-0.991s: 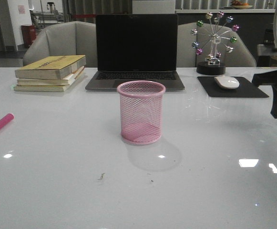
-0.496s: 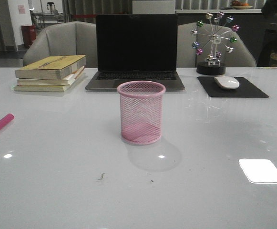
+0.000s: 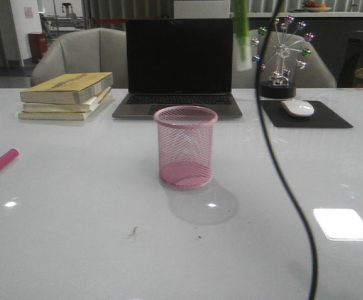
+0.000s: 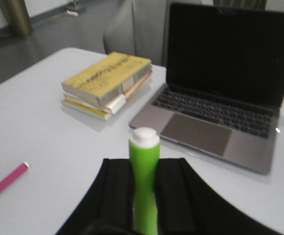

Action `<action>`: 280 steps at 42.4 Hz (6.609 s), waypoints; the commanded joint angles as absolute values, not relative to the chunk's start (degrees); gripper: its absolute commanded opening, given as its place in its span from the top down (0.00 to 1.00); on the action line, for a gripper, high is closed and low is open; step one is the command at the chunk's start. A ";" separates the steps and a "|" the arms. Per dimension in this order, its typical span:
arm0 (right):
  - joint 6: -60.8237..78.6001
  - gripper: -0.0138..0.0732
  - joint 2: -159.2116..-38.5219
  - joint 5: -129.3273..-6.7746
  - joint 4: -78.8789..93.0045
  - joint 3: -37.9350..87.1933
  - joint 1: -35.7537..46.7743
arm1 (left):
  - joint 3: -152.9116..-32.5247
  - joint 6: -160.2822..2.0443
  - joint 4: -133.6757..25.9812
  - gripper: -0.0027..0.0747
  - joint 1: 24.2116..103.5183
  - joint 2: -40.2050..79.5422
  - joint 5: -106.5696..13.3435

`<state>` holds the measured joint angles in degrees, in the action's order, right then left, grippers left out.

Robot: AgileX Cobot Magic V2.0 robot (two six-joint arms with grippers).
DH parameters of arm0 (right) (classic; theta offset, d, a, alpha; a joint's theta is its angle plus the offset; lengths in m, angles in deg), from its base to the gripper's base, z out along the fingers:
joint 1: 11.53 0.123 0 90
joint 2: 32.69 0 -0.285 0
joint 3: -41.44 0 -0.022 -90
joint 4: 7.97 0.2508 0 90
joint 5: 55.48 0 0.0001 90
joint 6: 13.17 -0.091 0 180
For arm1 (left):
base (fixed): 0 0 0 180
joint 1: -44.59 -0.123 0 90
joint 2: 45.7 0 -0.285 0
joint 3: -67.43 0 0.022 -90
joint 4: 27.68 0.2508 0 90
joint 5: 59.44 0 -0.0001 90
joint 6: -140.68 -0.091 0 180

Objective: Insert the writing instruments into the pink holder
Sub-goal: 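Lift the green marker with the right gripper over the pink holder, then drop the green marker into the holder and withdraw the right gripper, then lower the left gripper onto the pink marker and close it, then lift the pink marker with the left gripper above the holder, then lower the pink marker into the holder and open the left gripper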

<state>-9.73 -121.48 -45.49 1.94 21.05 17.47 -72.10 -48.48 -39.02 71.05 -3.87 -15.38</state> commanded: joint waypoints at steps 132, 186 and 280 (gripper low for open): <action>-14.31 0.33 -91.81 -94.38 -6.79 11.38 20.35 | -129.76 -40.51 -29.95 0.38 47.98 81.29 -12.42; -14.31 0.33 -91.81 -94.38 -6.79 11.38 20.35 | -131.25 -40.81 -29.46 0.85 47.98 81.48 -8.00; -14.31 0.33 -91.81 -94.38 -6.79 11.38 20.35 | -98.33 -55.02 -51.62 0.45 93.23 74.46 -116.74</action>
